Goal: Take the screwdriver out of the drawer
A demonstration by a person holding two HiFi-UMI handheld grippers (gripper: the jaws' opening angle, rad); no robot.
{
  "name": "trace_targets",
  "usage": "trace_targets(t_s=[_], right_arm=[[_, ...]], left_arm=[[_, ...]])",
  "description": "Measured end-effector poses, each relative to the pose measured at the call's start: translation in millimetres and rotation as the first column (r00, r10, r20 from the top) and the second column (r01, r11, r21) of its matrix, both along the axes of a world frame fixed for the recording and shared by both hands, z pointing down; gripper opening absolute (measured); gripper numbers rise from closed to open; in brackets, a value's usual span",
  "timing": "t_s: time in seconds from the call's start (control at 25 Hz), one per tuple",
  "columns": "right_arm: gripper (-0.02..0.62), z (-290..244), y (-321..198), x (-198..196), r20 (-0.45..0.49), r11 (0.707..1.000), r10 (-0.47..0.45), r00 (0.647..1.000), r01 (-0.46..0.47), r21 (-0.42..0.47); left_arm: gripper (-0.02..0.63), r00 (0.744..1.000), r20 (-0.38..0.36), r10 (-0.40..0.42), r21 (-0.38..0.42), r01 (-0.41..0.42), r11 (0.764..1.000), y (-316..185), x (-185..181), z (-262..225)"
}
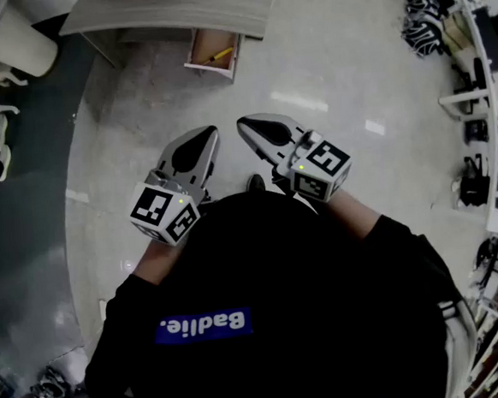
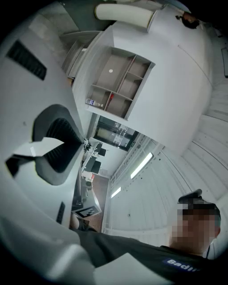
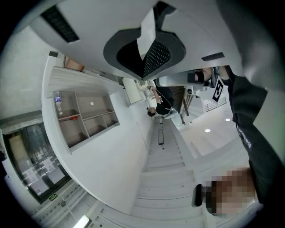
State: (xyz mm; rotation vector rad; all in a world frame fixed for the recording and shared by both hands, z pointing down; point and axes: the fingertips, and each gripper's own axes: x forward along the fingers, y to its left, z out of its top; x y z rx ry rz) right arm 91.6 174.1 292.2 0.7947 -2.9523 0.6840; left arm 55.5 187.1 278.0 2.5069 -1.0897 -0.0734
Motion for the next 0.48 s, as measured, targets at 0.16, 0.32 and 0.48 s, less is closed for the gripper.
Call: trace_targets(t_s=[0.16, 0.32, 0.48], right_arm=[[0.028, -1.5, 0.6, -0.4, 0.013, 1.0, -0.014, 1.0, 0.013, 0.015], [0.028, -1.0, 0.6, 0.9, 0.013, 1.0, -0.017, 1.0, 0.017, 0.007], [0.028, -1.7, -2.0, 7.5, 0.006, 1.0, -0.023, 1.0, 0.023, 0.002]], left_arm=[[-0.002, 1.0, 0.002, -0.011, 0.003, 0.011, 1.0, 0.9, -1.3, 0.0], [-0.002, 1.0, 0.005, -0.019, 0.005, 0.019, 1.0, 1.8, -0.8, -0.2], [-0.002, 1.0, 0.007, -0.03, 0.014, 0.03, 0.999, 0.4, 5.2, -1.1]])
